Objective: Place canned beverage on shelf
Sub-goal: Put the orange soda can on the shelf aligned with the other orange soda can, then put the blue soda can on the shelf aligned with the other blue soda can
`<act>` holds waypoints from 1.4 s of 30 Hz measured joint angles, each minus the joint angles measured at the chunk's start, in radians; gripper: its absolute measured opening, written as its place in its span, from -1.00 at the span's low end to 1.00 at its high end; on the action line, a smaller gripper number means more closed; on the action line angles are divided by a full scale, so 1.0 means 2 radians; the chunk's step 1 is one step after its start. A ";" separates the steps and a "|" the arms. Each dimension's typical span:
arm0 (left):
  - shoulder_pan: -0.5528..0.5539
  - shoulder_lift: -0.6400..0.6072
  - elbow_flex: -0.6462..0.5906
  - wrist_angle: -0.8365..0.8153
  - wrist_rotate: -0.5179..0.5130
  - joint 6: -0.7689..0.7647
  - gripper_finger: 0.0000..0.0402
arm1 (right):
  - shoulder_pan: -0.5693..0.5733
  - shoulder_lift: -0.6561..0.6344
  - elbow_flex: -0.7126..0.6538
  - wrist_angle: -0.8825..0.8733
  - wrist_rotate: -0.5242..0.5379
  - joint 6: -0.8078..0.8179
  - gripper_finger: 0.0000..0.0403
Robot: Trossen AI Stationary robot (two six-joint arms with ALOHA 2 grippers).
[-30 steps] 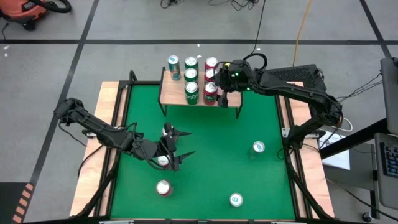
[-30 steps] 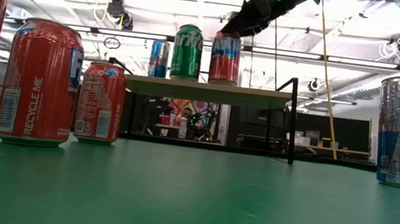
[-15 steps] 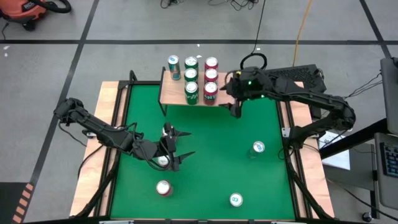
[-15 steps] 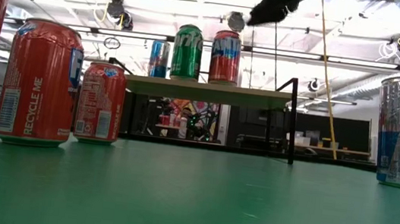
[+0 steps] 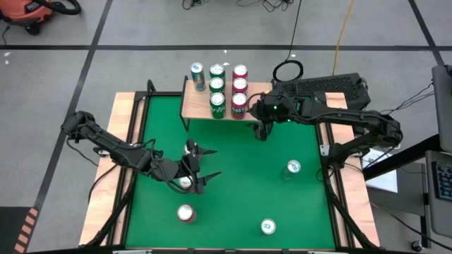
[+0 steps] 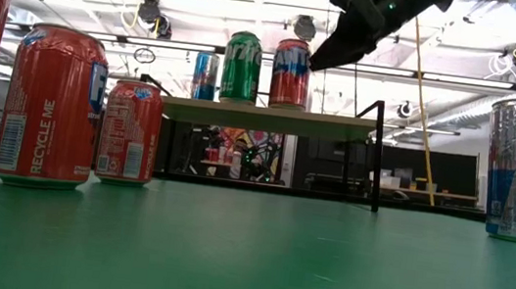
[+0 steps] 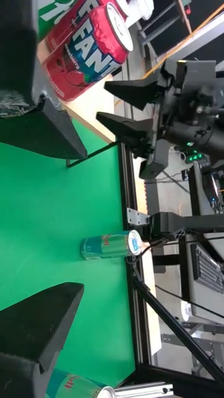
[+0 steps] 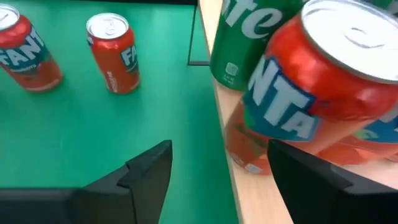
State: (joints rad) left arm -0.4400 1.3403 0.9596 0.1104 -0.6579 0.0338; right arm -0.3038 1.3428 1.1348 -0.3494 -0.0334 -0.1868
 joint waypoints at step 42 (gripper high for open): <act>0.000 0.001 -0.015 -0.046 0.000 -0.046 0.65 | 0.060 0.006 -0.065 0.115 0.003 0.116 0.24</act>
State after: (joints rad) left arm -0.4409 1.3415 0.9294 0.0192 -0.6582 -0.0589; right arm -0.1837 1.3557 1.0053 -0.1203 -0.0272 0.0459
